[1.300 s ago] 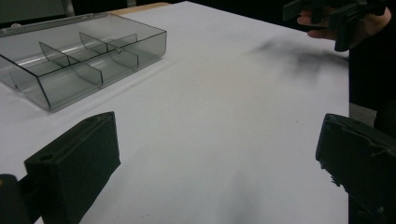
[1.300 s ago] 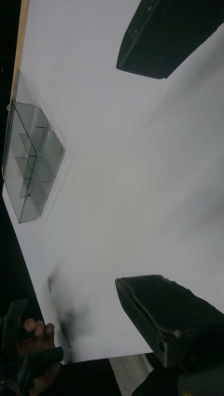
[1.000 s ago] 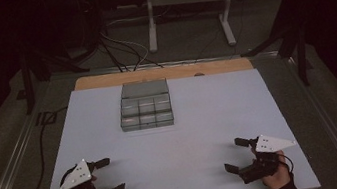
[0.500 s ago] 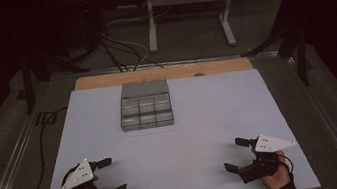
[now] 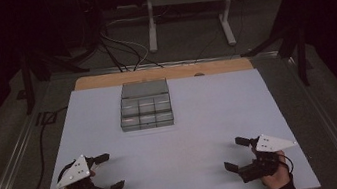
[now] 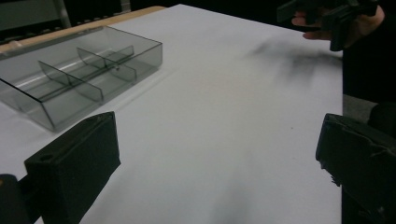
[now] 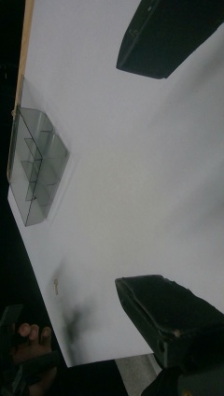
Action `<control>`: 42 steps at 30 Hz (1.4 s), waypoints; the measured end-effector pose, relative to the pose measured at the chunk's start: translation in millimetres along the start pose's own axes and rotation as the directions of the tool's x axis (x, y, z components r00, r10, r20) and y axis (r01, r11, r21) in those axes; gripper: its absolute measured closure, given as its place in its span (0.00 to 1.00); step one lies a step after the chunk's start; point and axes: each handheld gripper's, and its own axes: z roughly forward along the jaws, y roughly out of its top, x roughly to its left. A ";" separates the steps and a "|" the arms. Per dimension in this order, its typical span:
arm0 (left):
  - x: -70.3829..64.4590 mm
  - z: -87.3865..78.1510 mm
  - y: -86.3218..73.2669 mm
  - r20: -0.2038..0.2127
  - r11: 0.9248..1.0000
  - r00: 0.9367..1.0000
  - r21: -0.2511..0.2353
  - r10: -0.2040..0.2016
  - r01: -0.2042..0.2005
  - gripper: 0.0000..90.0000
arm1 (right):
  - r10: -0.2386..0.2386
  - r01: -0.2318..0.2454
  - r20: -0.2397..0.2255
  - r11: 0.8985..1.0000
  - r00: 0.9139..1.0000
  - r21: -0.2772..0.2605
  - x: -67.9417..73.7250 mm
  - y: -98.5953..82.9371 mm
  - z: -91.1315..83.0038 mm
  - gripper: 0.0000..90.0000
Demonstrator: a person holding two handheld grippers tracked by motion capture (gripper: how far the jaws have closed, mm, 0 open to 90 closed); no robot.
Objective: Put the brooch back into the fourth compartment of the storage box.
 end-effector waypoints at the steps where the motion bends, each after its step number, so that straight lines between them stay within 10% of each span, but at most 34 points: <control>1: 0.0 0.0 0.0 0.000 1.000 1.000 0.000 0.000 0.000 0.01 | 0.004 -0.004 -0.004 1.000 1.000 -0.001 -0.1 0.1 -0.1 0.00; 20: 29.9 -22.8 4.2 -0.094 1.000 0.995 -0.006 -0.024 0.024 0.01 | 0.008 -0.008 -0.007 1.000 1.000 -0.002 -0.5 0.3 0.2 0.00; 42: 59.3 -31.1 -18.3 -0.224 0.988 0.969 0.086 -0.107 0.129 0.01 | 0.010 -0.010 -0.006 1.000 1.000 -0.003 -1.1 0.4 -0.6 0.00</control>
